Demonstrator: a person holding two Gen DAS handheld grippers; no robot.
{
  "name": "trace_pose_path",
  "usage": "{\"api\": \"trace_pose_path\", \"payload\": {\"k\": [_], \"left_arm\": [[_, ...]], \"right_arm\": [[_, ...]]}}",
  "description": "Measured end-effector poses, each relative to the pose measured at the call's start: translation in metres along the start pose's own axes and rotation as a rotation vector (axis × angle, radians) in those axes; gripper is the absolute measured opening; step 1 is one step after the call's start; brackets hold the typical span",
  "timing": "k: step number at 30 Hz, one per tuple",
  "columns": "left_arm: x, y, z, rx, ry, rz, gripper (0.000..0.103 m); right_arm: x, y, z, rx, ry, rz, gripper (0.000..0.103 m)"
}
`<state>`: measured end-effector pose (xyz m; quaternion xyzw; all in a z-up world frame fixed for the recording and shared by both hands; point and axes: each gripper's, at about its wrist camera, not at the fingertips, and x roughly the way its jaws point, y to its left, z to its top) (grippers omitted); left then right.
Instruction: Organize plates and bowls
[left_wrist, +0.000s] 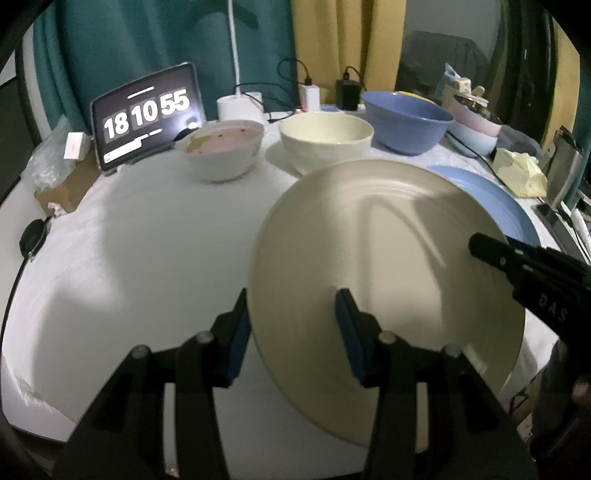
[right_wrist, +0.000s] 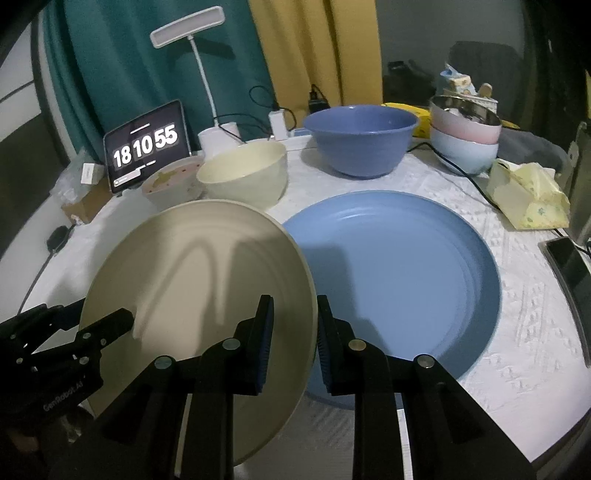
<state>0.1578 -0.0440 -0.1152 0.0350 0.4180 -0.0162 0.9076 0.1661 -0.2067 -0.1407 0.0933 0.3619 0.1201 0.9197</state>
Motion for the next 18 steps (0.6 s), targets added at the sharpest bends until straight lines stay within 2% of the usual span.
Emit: {"api": "trace_pose_path", "payload": {"k": [18], "left_arm": [[0.007,-0.037,0.023,0.051,-0.009,-0.024,0.046]], "right_arm": [[-0.005,-0.042,0.01,0.041,-0.03,-0.021,0.024]]}}
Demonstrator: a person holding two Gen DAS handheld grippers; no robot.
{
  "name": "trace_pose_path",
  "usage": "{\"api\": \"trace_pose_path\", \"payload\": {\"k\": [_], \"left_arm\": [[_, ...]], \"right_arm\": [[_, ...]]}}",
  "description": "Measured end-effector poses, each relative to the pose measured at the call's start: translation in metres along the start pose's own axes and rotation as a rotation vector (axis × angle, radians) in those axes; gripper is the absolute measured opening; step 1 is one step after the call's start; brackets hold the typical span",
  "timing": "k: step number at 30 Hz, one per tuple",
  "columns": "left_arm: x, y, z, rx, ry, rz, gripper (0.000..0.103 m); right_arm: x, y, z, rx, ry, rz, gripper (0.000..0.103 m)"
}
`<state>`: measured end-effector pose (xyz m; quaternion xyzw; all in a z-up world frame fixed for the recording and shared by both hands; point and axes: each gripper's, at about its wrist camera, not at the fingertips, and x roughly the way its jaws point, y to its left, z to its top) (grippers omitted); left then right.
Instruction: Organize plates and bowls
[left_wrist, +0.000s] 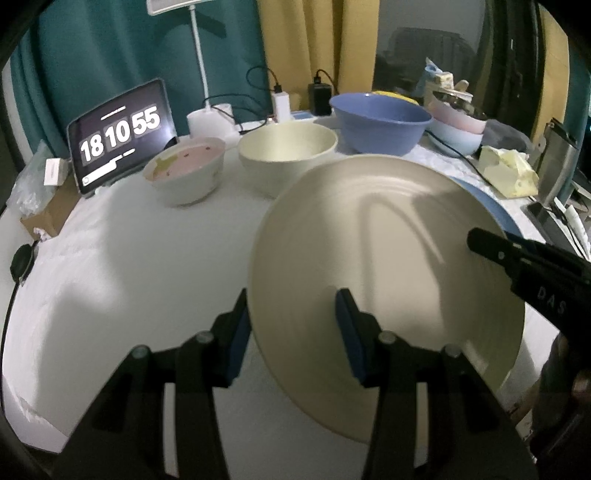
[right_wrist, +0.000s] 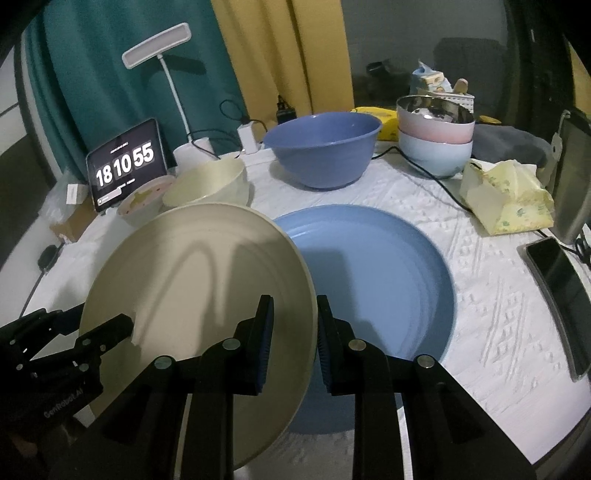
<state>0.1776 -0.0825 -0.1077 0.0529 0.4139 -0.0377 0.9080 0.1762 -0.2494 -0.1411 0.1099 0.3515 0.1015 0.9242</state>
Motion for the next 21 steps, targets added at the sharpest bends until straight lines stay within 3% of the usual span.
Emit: {"api": "trace_pose_path", "payload": {"k": [21], "left_arm": [[0.023,-0.045,0.027,0.05,0.012,-0.04,0.046]], "right_arm": [[0.007,-0.054,0.015,0.043,-0.011,-0.04,0.024]]}}
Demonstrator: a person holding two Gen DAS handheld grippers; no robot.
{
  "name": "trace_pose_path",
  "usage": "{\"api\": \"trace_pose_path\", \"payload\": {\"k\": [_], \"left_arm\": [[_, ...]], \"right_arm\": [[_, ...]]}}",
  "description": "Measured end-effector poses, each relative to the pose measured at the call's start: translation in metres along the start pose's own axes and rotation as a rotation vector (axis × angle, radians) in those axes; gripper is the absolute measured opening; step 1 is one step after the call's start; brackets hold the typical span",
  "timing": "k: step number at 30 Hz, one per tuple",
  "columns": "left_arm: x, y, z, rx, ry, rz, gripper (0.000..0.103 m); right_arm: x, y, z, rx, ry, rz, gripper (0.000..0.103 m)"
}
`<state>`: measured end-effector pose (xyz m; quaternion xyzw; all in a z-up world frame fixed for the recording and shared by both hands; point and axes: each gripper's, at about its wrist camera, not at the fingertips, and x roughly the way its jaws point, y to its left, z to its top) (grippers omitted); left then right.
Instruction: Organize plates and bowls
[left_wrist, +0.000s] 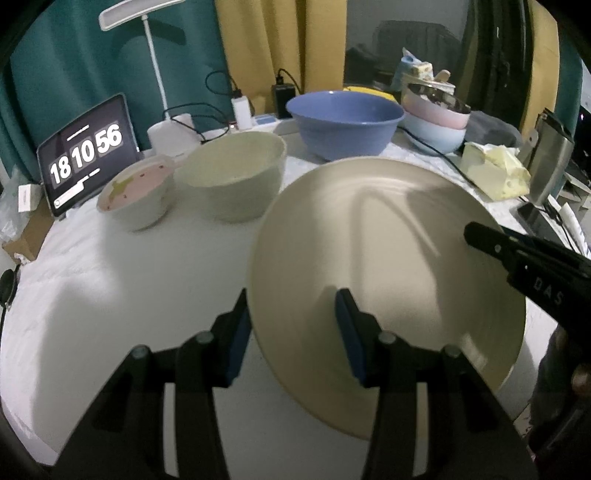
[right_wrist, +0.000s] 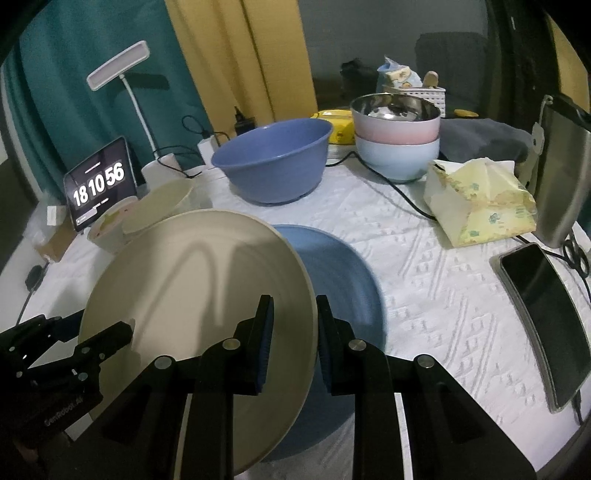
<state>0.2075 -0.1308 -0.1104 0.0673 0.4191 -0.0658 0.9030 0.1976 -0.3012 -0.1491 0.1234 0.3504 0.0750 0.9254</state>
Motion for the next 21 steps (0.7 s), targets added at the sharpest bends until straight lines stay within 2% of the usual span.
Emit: {"api": "trace_pose_path", "payload": {"k": [15,21], "left_arm": [[0.026,-0.031,0.012,0.061,0.037,0.012,0.047],[0.031,-0.04,0.015,0.093,0.019,0.019,0.047]], "right_arm": [[0.004,-0.03,0.008,0.012,-0.024,-0.037,0.026],[0.008,-0.033,0.008,-0.01,-0.033,-0.07,0.027]]}}
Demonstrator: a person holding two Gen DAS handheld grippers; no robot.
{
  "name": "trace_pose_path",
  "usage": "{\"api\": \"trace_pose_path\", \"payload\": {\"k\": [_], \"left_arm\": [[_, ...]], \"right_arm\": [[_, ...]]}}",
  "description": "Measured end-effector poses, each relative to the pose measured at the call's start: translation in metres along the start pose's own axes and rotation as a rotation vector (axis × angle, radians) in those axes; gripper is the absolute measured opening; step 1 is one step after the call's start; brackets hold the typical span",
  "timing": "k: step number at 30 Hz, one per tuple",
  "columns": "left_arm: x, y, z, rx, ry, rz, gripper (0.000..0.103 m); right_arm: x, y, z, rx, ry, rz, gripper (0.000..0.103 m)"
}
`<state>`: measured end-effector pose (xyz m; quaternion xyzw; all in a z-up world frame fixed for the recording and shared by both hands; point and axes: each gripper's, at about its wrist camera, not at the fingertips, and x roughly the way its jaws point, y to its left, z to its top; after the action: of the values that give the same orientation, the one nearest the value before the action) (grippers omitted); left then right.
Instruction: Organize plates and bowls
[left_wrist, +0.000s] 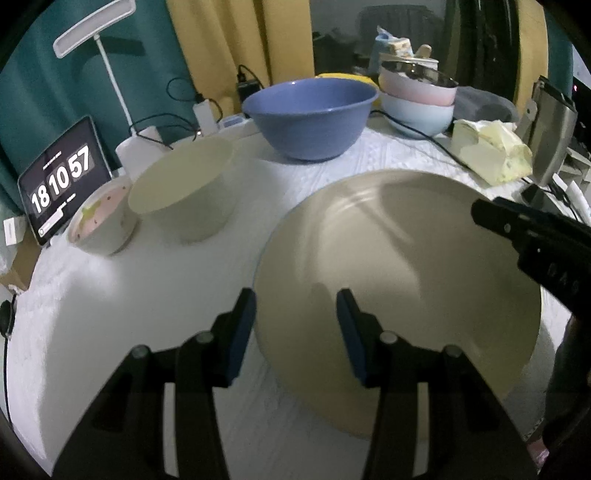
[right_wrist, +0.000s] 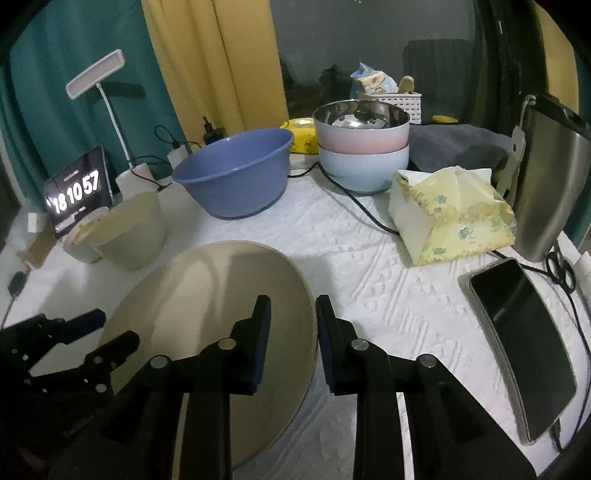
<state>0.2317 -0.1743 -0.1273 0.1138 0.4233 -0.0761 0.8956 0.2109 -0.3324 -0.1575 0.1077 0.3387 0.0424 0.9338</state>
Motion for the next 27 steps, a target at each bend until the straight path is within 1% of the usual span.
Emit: {"api": "trace_pose_path", "payload": {"k": [6,7,8,13,18,20,27], "left_arm": [[0.005,0.009,0.002,-0.029,0.019,0.013,0.047],[0.006,0.01,0.002,-0.035,0.023,0.013,0.047],[0.007,0.012,0.002,-0.043,0.027,0.012,0.047],[0.009,0.018,0.001,-0.074,0.03,0.007,0.047],[0.012,0.024,0.0,-0.109,0.042,-0.017,0.047],[0.014,0.027,-0.001,-0.128,0.057,-0.04,0.048],[0.019,0.032,0.0,-0.186,0.069,-0.104,0.049]], "right_arm": [[0.013,-0.007,-0.005,0.013,0.034,-0.017,0.028],[0.014,-0.009,-0.006,0.021,0.041,-0.013,0.032],[0.015,-0.011,-0.006,0.033,0.046,-0.004,0.034],[0.014,-0.013,-0.007,0.043,0.05,0.005,0.036],[0.021,-0.014,-0.009,0.054,0.081,0.037,0.037],[0.022,-0.014,-0.009,0.057,0.088,0.046,0.037],[0.022,-0.016,-0.01,0.094,0.119,0.1,0.038]]}}
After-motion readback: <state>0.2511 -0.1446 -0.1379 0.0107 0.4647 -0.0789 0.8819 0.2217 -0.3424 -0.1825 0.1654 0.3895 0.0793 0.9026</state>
